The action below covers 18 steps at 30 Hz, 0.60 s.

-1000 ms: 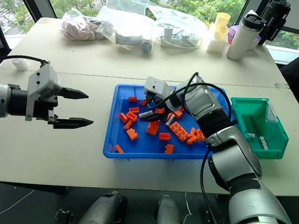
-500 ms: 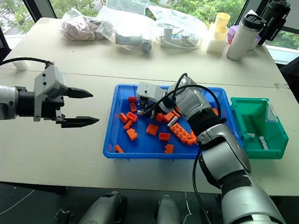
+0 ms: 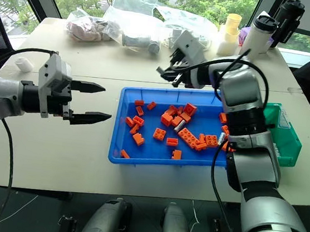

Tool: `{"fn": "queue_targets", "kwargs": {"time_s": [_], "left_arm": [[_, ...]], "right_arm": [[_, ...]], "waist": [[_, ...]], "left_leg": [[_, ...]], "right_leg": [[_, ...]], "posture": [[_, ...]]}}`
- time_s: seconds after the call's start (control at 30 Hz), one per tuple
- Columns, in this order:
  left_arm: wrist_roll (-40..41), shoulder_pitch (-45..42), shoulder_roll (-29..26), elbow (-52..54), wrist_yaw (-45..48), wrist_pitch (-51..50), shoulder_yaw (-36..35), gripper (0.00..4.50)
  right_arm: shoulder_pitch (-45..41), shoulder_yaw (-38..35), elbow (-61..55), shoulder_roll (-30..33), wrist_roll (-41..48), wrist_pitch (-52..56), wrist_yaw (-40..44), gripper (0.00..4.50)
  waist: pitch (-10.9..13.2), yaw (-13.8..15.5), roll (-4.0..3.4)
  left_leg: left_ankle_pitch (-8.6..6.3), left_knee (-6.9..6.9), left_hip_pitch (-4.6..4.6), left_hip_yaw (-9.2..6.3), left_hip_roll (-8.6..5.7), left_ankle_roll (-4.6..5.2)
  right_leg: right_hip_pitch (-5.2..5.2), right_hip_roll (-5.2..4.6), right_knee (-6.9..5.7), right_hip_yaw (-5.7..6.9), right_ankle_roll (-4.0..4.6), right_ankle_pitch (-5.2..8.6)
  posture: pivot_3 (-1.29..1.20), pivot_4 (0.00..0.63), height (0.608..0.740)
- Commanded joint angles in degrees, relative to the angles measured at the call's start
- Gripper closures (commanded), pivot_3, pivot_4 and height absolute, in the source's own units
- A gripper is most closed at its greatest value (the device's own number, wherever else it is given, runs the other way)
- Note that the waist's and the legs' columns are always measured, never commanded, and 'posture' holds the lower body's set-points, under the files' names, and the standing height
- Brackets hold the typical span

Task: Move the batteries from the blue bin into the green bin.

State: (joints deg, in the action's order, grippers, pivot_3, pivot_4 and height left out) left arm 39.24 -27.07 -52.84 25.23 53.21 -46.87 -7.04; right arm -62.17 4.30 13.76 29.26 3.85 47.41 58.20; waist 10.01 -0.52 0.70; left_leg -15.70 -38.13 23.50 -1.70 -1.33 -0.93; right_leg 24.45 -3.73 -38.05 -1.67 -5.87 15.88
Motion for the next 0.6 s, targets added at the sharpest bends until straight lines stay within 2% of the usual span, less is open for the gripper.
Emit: {"fn": "queue_targets", "kwargs": {"time_s": [0.03, 0.17, 0.23, 0.4, 0.6], "left_arm": [[0.99, -3.37, 3.40, -1.30, -0.89, 0.64, 1.50, 0.00], [1.65, -6.84, 9.21, -2.37, -0.62, 0.68, 5.37, 0.00], [1.45, -8.46, 11.61, -3.73, -0.39, 0.98, 6.78, 0.00], [-0.15, -10.94, 14.09, -6.15, 1.27, 2.39, 9.59, 0.00], [-3.42, -12.07, 13.69, -8.44, 3.53, 4.64, 11.80, 0.00]], "right_arm": [[4.41, -10.10, -8.36, 7.50, 2.52, 7.00, -4.64, 4.49], [17.60, -20.33, -17.86, 18.54, 3.29, 14.03, -7.42, 4.49], [22.77, -24.53, -21.26, 20.89, 3.52, 17.17, -9.98, 4.49], [34.70, -28.70, -27.79, 23.62, 4.17, 20.23, -13.48, 4.49], [38.14, -31.19, -27.34, 22.28, 6.27, 21.98, -17.93, 4.49]], "waist": [[0.00, 0.47, 0.01], [-0.01, 1.14, 0.02], [-0.01, 1.12, 0.00], [-0.06, -0.77, -0.07], [-0.06, -0.99, -0.09]], "left_leg": [[0.00, 0.00, 0.00, -0.02, -0.04, 0.00], [-0.02, 0.00, 0.02, 0.00, -0.07, 0.04], [-0.02, 0.00, 0.02, 0.04, -0.06, 0.05], [-0.01, 0.00, -0.11, 0.15, 0.09, 0.06], [-0.01, 0.01, -0.14, 0.15, 0.09, 0.06]], "right_leg": [[-0.03, -0.04, 0.01, 0.01, 0.00, 0.00], [-0.08, -0.06, 0.08, 0.03, 0.00, 0.00], [-0.07, -0.04, 0.07, 0.02, 0.00, 0.00], [-0.08, 0.16, -0.04, -0.15, -0.01, 0.00], [-0.08, 0.21, -0.07, -0.20, -0.01, 0.00]], "posture": [[0.00, 0.150, 0.740], [0.00, 0.150, 0.740], [0.00, 0.150, 0.740], [0.00, 0.150, 0.740], [0.00, 0.150, 0.740]]}}
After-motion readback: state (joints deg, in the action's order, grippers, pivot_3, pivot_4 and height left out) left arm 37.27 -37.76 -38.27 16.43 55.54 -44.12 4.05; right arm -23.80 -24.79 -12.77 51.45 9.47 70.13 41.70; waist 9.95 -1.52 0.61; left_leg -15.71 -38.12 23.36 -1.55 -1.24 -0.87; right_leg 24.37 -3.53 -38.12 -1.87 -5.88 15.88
